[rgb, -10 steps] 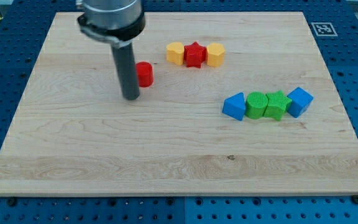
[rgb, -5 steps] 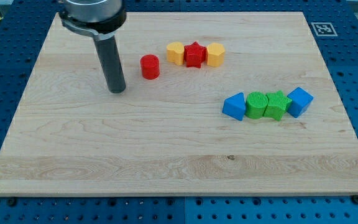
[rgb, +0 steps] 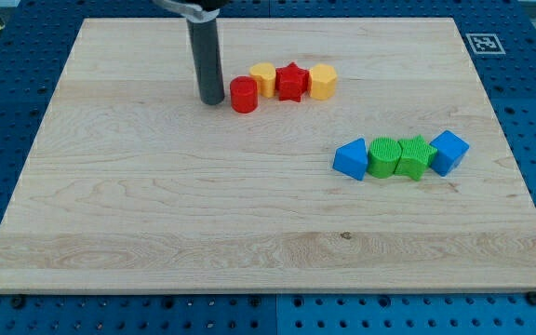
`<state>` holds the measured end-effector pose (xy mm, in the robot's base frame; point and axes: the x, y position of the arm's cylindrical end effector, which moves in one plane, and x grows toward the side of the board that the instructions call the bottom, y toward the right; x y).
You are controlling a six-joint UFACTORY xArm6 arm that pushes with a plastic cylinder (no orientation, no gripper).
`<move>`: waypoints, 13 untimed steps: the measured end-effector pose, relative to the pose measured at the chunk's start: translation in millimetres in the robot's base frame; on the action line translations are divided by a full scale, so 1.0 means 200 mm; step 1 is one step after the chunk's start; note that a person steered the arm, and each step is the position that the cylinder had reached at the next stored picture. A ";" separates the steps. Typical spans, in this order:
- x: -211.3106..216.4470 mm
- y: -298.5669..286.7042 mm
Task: Move the red circle on the left side of the yellow heart
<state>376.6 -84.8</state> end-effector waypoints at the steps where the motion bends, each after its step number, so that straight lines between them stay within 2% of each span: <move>1: 0.08 0.03; 2: 0.05 0.17; 3: 0.00 0.19; 5: 0.11 0.25; 6: 0.08 0.33; 8: -0.04 0.21; 9: -0.04 0.11; 10: -0.09 0.00; 11: -0.31 -0.04; 13: -0.53 0.24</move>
<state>271.1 -36.0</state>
